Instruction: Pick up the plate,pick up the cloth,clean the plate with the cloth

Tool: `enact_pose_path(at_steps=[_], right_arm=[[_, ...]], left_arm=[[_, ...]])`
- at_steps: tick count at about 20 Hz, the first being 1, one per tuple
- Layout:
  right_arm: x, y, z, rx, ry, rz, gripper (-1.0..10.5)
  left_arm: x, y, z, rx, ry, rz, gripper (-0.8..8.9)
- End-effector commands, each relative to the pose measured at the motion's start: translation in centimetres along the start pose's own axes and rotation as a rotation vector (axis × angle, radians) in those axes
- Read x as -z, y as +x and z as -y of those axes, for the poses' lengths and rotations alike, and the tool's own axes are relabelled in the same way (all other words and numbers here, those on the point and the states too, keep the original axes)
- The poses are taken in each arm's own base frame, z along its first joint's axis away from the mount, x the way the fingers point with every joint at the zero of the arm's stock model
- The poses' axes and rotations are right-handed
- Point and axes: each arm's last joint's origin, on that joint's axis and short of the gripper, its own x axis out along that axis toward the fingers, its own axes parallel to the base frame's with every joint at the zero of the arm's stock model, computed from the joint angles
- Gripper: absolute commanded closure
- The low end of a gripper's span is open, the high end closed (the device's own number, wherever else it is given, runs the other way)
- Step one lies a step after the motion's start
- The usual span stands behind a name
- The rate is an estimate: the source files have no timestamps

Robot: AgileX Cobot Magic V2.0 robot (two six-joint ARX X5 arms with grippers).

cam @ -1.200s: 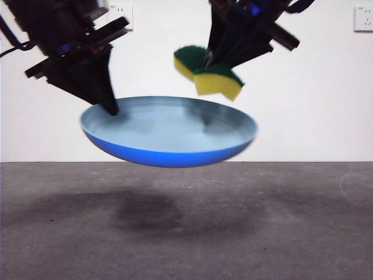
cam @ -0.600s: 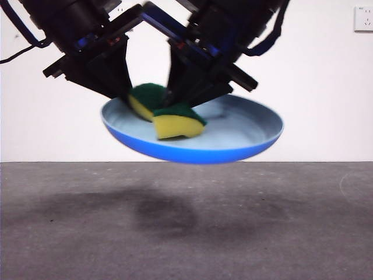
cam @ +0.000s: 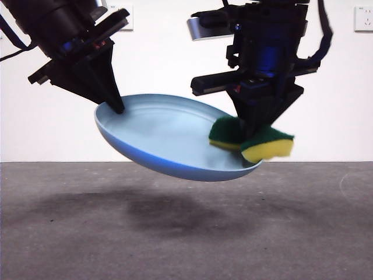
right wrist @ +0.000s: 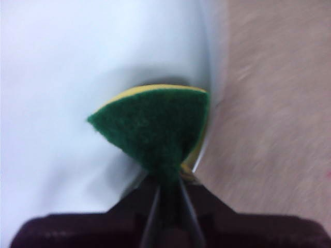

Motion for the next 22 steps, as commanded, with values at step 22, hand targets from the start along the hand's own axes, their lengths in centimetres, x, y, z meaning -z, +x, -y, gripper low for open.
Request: enact_pose_path(at_steps=[22], right_arm=[[1.0, -0.5, -2.9, -0.131, -0.114, -0.043, 9.6]], left_arm=[[-0.3, -0.5, -1.3, 0.071, -0.061, 0.021, 8.21]])
